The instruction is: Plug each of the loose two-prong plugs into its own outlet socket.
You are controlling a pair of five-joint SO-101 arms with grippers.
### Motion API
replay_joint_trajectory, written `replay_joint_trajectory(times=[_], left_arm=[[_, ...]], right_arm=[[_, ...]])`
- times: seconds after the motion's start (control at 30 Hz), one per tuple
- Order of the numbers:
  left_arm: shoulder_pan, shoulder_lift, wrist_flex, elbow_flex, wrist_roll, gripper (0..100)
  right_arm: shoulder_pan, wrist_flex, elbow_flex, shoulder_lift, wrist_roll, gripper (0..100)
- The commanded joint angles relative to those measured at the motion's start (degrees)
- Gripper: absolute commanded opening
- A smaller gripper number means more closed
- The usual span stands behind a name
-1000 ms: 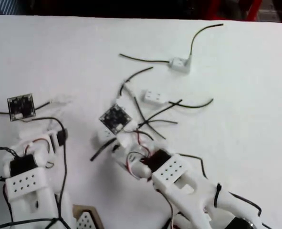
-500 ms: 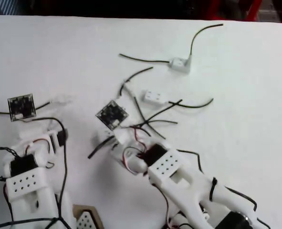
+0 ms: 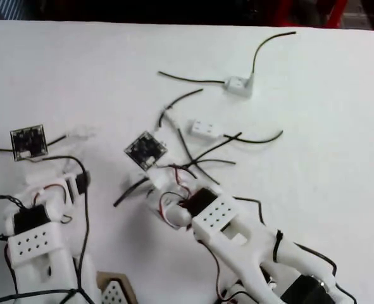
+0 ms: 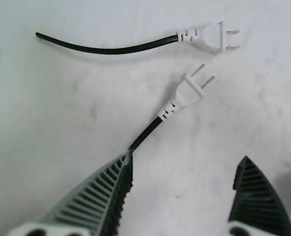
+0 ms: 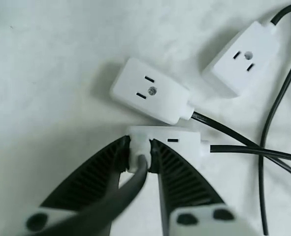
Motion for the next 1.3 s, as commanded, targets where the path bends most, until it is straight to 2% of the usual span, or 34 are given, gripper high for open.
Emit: replay_joint_trajectory(times=[0.0,0.27,0.5,0.8,0.93,1.07,1.27], left_arm=[[-0.5,-1.4,-1.1,-0.4,0.4,32],[-0.5,-1.4,-1.1,-0.4,0.4,32],[-0.6,-1.3,-1.1,-0.4,0.4,32],[-0.6,-1.3,-1.2,-0.4,0.4,32],[-0.6,-1.3,-1.2,-0.4,0.4,32],[-0.6,-1.3,-1.2,-0.4,0.4,32],[-0.6,-1.3,-1.2,-0.4,0.4,32]], right_arm=[[-0.4,-0.7,-0.8,0.2,0.6,1.6],[-0.4,-0.8,1.5,0.7,0.7,1.6],[-0.4,-4.4,1.1,9.9,0.8,1.6],[-0.2,-3.9,0.4,10.9,3.8,1.6],[-0.1,-2.2,0.4,6.1,3.9,1.6],[1.5,6.2,-3.1,-3.4,3.4,1.6],[11.0,14.8,-12.1,-14.5,3.9,1.6]])
